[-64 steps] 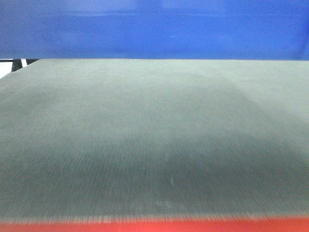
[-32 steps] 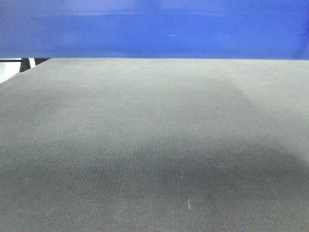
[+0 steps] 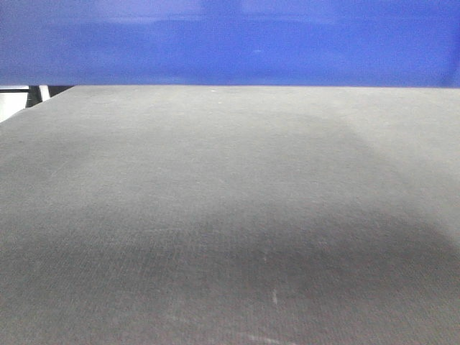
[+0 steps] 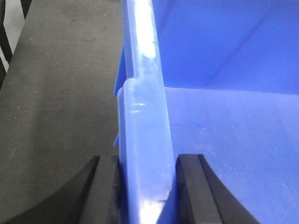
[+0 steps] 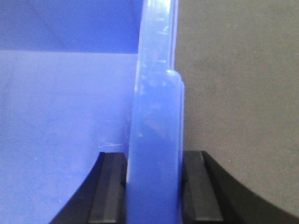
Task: Move blue bin to conveyor side
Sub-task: 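Move the held bin over the dark conveyor belt with both grippers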
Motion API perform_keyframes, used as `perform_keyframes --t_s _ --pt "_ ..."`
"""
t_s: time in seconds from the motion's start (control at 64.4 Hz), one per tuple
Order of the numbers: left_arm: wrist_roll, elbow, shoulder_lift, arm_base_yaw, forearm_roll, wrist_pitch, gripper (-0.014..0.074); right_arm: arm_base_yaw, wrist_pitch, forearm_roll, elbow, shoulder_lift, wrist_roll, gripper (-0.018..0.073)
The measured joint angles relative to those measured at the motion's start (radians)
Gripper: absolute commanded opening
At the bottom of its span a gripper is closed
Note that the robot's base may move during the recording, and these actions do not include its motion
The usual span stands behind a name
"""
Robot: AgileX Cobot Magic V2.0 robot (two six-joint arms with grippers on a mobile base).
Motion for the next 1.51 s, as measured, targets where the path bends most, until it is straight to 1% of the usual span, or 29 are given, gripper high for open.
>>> perform_keyframes --t_s 1.056,1.227,1.367,1.507 --pt "0.0 0.0 0.0 0.0 0.0 0.0 -0.002 0.0 0.0 0.0 0.0 0.0 0.0 -0.0081" --pt "0.0 0.0 0.0 0.0 0.0 0.0 -0.002 0.0 -0.036 0.0 0.0 0.0 0.0 -0.0081" --pt "0.0 0.0 0.013 0.0 0.002 -0.037 -0.002 0.0 -0.06 -0.002 0.0 0.012 0.0 -0.0081" --pt "0.0 0.0 0.077 0.0 0.008 -0.067 -0.002 0.0 -0.085 -0.017 0.0 0.075 0.0 -0.0081"
